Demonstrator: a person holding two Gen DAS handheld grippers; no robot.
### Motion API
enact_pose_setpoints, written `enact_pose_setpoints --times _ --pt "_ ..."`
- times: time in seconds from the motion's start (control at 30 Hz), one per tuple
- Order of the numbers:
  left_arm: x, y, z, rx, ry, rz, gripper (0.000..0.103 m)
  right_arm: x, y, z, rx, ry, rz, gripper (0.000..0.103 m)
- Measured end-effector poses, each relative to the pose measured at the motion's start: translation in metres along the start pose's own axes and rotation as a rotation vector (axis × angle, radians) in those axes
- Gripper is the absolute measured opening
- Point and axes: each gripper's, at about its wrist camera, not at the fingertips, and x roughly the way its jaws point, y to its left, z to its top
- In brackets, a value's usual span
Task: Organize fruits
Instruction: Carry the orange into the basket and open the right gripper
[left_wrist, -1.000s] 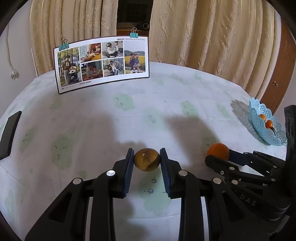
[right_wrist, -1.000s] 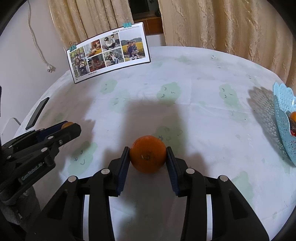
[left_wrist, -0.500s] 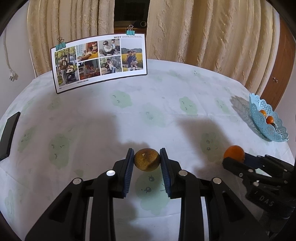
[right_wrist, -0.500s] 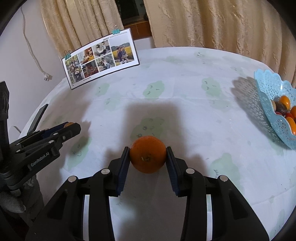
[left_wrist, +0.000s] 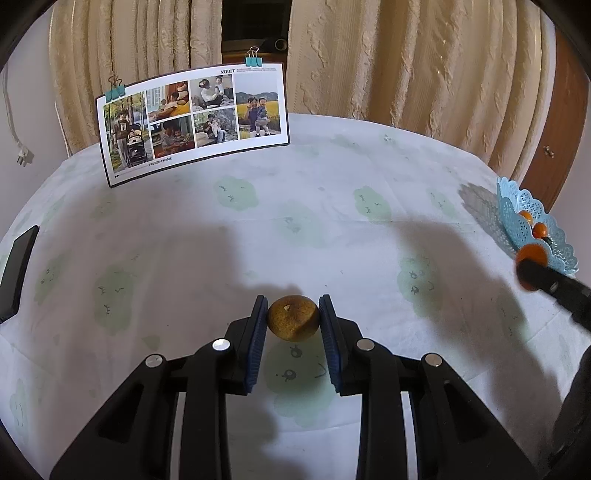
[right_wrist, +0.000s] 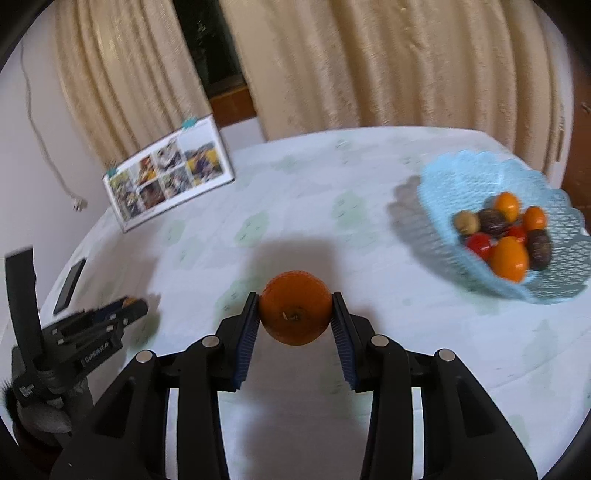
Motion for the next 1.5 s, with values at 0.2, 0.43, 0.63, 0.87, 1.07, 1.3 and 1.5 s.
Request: enact_pose_setpoints --times 0.2,0.43,0.63,0.87,1.07,1.3,1.5 --pt "0.002 -0.003 -0.001 0.01 0.007 0.001 0.029 -0.03 -0.042 0.016 0.086 -0.094 -0.076 0.04" --pt "0.002 -0.005 -0.001 0.018 0.012 0.001 0.029 -0.057 -0.098 0.026 0.198 -0.179 -0.175 0.04" --pt "0.0 -0.012 -0.002 0.026 0.017 -0.009 0.029 -0.066 -0.138 0.023 0.284 -0.211 -0.242 0.04" --pt "-0.004 -0.023 -0.001 0.044 0.014 -0.022 0.029 -0.062 -0.162 0.017 0.318 -0.208 -0.286 0.04" --pt "-0.009 -0.035 0.003 0.067 0.003 -0.028 0.029 -0.053 -0.168 0.014 0.322 -0.196 -0.288 0.04" --pt "-0.019 -0.057 0.016 0.117 -0.025 -0.045 0.029 -0.048 -0.169 0.012 0.311 -0.205 -0.295 0.04" --pt "-0.022 -0.084 0.027 0.16 -0.029 -0.085 0.029 -0.053 -0.17 0.008 0.317 -0.256 -0.305 0.042"
